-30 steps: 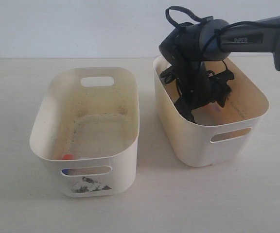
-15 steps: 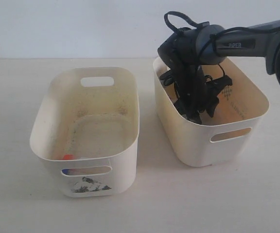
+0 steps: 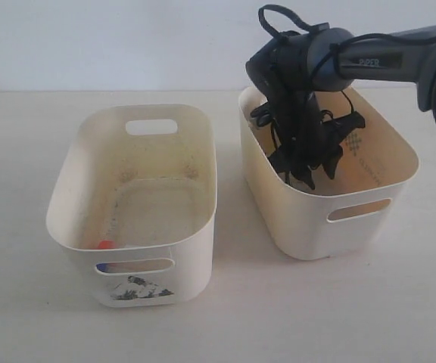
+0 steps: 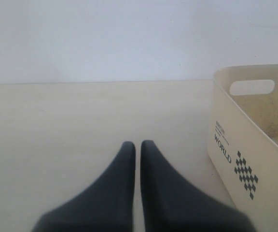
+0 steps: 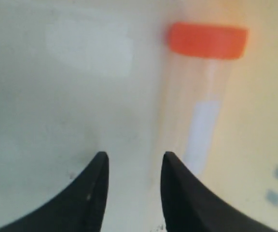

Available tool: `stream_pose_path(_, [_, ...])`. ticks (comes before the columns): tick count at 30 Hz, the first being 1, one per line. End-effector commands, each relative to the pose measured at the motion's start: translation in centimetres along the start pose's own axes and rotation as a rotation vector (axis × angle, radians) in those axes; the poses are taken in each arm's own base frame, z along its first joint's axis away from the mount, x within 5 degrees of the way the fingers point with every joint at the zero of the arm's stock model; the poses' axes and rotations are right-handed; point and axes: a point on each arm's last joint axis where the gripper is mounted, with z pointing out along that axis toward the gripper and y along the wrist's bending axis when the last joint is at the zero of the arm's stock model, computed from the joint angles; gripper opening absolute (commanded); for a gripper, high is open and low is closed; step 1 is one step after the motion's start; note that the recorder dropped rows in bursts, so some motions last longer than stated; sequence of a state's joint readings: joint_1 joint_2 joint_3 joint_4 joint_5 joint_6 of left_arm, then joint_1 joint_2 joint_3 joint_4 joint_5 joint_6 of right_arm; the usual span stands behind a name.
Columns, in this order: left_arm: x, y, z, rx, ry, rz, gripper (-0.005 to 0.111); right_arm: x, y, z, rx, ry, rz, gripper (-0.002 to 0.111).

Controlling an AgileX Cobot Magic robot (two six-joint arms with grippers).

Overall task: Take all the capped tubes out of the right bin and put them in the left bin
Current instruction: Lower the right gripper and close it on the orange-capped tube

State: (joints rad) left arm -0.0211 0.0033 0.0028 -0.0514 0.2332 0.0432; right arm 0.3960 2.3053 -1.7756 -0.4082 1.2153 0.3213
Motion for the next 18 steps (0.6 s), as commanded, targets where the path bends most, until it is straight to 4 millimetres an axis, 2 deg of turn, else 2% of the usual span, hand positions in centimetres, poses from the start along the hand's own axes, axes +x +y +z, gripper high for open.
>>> stream_pose_path(1, [-0.1,0.0,0.0,-0.001,-0.007,-0.009,0.004,-0.9,-0.9,-1.3,0.013,-0.050,-0.016,0.036])
stream_pose_path(3, [-0.1,0.0,0.0,-0.001,-0.007,-0.009,0.004,-0.9,-1.0,-1.4,0.019,-0.054,-0.052,0.047])
stream_pose_path(6, [-0.1,0.0,0.0,-0.001,-0.007,-0.009,0.004,-0.9,-1.0,-1.4,0.019,-0.053,-0.055,0.075])
stream_pose_path(8, [-0.1,0.0,0.0,-0.001,-0.007,-0.009,0.004,-0.9,-1.0,-1.4,0.020,-0.054,-0.057,0.082])
stream_pose_path(11, [-0.1,0.0,0.0,-0.001,-0.007,-0.009,0.004,-0.9,-1.1,-1.4,0.024,-0.055,-0.058,0.076])
stream_pose_path(16, [-0.1,0.0,0.0,-0.001,-0.007,-0.009,0.004,-1.1,-1.7,-1.0,0.073,-0.059,-0.049,0.059])
stream_pose_path(18, [-0.1,0.0,0.0,-0.001,-0.007,-0.009,0.004,-1.1,-2.1,-0.4,0.070,-0.045,-0.024,0.061])
